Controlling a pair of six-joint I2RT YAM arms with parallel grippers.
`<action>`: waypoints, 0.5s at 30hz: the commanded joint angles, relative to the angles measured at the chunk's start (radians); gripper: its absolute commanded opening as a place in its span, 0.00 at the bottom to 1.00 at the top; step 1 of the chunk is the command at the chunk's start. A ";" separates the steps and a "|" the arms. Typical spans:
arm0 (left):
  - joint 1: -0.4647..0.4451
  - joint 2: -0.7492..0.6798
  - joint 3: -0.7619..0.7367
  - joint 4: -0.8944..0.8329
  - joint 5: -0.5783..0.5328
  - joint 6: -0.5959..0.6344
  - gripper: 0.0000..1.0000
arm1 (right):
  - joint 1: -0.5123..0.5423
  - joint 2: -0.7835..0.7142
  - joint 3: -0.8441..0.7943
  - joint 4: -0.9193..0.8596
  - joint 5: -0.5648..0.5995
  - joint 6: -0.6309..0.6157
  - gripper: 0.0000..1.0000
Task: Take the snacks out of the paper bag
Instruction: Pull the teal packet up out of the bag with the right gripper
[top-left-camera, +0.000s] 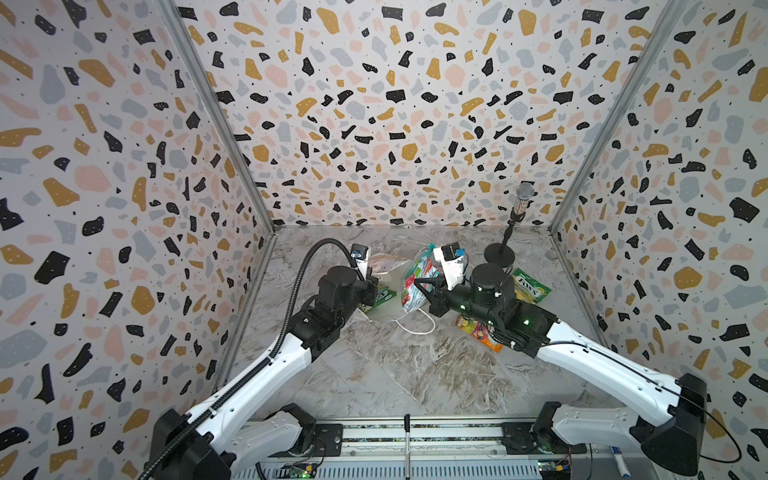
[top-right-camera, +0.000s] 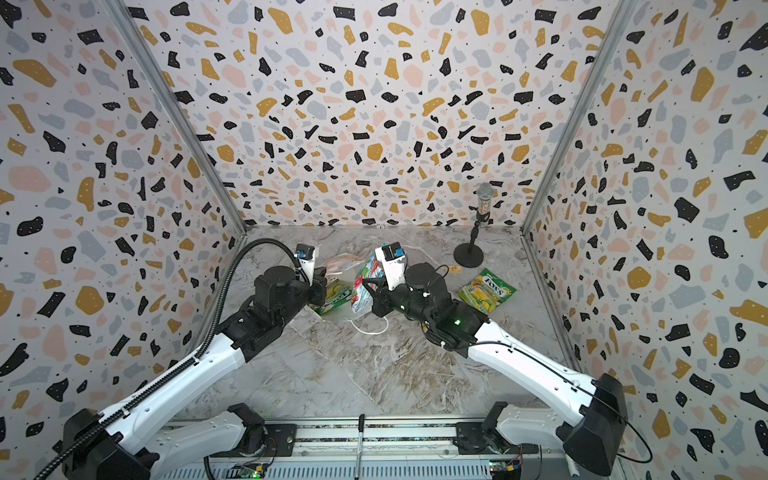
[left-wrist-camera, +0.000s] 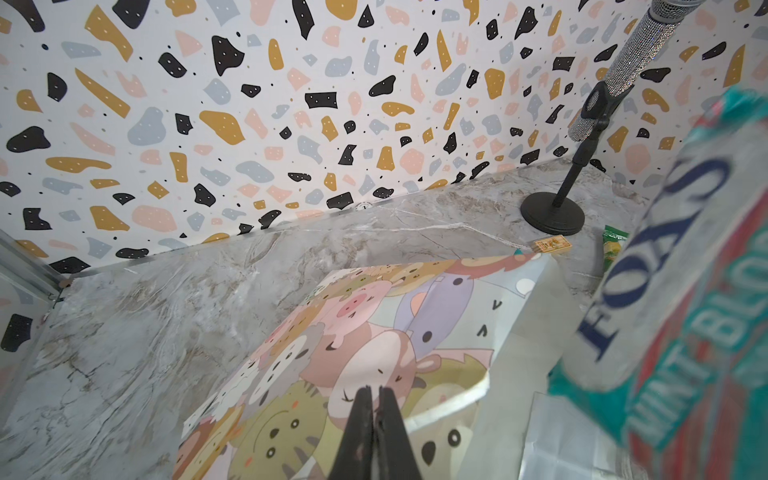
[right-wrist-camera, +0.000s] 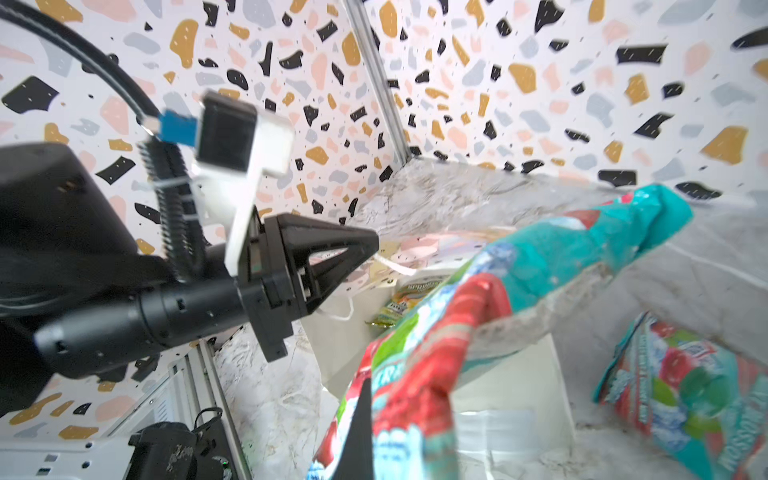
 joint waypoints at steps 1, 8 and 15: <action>0.004 0.002 0.015 0.000 -0.025 0.009 0.00 | -0.025 -0.069 0.065 -0.050 0.101 -0.063 0.00; 0.004 -0.001 0.016 -0.001 -0.019 0.011 0.00 | -0.146 -0.144 0.014 -0.142 0.110 -0.060 0.00; 0.003 -0.004 0.016 -0.002 -0.020 0.012 0.00 | -0.336 -0.208 -0.180 -0.151 -0.080 -0.048 0.00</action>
